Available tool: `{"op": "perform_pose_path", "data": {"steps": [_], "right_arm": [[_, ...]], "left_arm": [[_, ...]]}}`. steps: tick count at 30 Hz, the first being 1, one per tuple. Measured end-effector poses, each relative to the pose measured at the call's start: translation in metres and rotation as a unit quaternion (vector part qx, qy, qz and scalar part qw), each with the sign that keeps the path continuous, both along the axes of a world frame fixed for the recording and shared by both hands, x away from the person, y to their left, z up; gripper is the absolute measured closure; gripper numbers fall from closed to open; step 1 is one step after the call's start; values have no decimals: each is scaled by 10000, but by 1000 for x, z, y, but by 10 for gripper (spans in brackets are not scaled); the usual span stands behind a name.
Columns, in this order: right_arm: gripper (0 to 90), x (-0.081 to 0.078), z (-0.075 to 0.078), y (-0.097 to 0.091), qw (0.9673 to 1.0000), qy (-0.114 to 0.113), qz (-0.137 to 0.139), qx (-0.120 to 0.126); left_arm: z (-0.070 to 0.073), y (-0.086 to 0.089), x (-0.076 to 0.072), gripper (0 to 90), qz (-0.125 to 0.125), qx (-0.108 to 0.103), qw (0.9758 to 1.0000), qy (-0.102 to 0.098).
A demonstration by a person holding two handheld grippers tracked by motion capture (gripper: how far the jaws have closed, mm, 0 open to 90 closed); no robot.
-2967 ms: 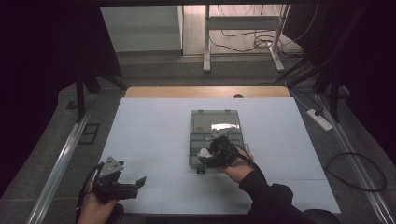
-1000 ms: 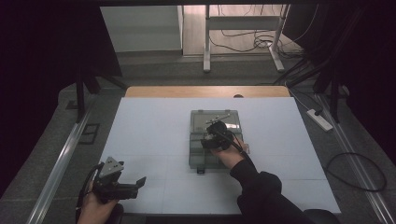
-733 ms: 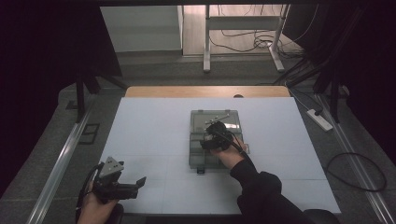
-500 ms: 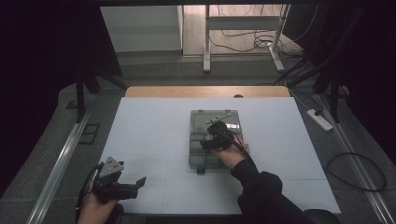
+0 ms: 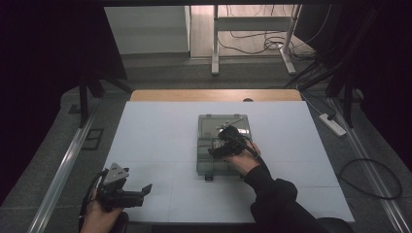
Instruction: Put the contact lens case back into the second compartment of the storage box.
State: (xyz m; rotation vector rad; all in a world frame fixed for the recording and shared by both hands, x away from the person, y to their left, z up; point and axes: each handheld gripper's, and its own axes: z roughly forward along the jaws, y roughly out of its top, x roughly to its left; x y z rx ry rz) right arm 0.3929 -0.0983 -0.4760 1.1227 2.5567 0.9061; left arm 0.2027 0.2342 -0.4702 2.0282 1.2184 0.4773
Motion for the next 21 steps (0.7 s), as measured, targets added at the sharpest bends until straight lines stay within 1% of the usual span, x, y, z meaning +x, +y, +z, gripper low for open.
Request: {"op": "perform_pose_path", "data": {"steps": [2, 4, 6, 7, 8, 12, 15, 21], "right_arm": [[171, -1, 1, -1, 10000, 19, 23, 29], [128, -1, 1, -3, 9999, 50, 70, 63], [90, -2, 1, -4, 9999, 51, 117, 36], [90, -2, 1, -4, 9999, 51, 117, 36], [57, -3, 1, -5, 9999, 65, 158, -9], [30, -5, 0, -7, 9996, 110, 246, -46], [20, -6, 0, -8, 9995, 97, 284, -55], [8, -9, 3, -14, 9993, 87, 349, 51]], "left_arm": [[0, 0, 0, 32, 1, -3, 10000, 1], [0, 0, 0, 32, -3, 5, 10000, 0], [0, 0, 0, 32, -3, 7, 10000, -1], [0, 0, 0, 32, -3, 4, 10000, -1], [0, 0, 0, 32, 0, -2, 10000, 0], [0, 0, 0, 32, 3, -5, 10000, 0], [0, 0, 0, 32, 2, -6, 10000, 0], [0, 0, 0, 32, 8, -13, 10000, 0]]}}
